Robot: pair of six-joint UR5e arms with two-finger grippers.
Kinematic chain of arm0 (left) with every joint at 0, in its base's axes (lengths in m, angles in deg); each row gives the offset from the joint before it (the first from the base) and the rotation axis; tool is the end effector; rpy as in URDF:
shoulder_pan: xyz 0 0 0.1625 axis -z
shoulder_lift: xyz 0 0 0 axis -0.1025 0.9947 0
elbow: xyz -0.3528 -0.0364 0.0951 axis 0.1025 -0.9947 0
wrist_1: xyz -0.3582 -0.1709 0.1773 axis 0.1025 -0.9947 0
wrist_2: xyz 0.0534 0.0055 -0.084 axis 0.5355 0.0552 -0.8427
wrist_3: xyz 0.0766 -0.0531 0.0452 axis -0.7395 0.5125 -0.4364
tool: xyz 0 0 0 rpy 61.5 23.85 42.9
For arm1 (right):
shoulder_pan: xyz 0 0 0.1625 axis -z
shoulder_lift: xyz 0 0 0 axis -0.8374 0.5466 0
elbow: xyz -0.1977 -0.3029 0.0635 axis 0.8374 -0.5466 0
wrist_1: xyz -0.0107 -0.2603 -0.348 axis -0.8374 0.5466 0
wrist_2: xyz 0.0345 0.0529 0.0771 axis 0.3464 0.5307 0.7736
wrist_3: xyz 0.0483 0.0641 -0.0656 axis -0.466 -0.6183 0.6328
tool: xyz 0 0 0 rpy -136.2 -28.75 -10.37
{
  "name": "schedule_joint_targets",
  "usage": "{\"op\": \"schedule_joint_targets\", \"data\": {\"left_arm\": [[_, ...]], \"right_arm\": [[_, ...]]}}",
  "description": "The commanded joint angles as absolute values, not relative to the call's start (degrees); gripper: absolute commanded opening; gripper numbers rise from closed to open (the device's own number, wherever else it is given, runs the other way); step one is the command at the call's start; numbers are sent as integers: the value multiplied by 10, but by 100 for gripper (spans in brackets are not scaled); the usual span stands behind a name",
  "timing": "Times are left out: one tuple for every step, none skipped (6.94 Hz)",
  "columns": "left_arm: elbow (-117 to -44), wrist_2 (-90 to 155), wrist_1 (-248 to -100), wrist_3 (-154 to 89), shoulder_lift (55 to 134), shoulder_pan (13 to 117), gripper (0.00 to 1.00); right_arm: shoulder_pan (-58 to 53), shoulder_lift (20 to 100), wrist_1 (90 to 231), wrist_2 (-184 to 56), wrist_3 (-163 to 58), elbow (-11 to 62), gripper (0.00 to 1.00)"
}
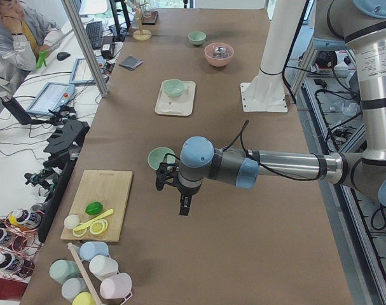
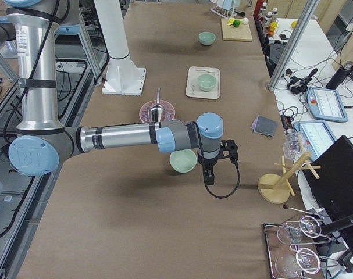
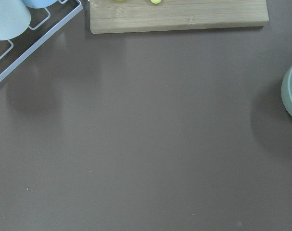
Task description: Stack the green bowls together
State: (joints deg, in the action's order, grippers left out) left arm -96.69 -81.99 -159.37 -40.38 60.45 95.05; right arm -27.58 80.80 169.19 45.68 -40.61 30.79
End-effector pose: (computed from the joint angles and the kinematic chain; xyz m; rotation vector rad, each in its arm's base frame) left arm -0.0523 -0.4360 0.5455 0.1757 0.8146 -0.0006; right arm 0.0126 -0.5221 0.5324 0.1241 -0.7565 -0.0894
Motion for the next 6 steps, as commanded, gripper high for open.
{"op": "schedule_joint_targets", "data": {"left_arm": [[-966,-820,-1594,-404,604,947,98],[-966,-823,-1590,-403,603,947,98],[-964,-845,-1586,-402,602,947,98],[-958,-848,-1587,-403,600,947,98],[-955,-848,-1591,-404,599,947,98],[-955,-848,-1593,-404,599,947,98]], "right_arm": [[-224,826,1667,472,-468,310,98],[-177,849,1593,465,-535,305,96],[-137,857,1529,449,-598,293,94],[-117,859,1504,445,-606,268,94],[-104,858,1479,444,-606,239,94],[-98,857,1451,446,-607,217,94]]}}
